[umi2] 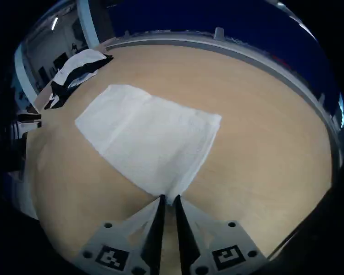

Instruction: Fold towel

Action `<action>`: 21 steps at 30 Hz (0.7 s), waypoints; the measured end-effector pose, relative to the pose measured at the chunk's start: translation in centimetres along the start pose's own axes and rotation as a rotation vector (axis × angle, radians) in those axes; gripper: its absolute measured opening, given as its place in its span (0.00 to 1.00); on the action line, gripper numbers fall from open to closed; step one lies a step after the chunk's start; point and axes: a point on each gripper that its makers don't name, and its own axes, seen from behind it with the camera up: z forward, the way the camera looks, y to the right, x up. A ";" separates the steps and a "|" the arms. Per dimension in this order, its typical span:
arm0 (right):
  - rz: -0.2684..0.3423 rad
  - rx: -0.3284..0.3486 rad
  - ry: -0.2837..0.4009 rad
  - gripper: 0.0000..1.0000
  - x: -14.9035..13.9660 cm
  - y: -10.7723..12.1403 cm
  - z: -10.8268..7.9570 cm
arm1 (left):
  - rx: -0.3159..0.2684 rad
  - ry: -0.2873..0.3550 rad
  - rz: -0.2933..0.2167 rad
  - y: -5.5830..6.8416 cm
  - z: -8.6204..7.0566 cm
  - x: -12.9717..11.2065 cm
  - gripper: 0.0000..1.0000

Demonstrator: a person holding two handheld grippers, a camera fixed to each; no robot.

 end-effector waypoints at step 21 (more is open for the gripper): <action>-0.044 -0.014 0.106 0.09 7.2 -1.8 -3.8 | -0.005 0.007 -0.016 -0.7 -0.7 -0.3 0.93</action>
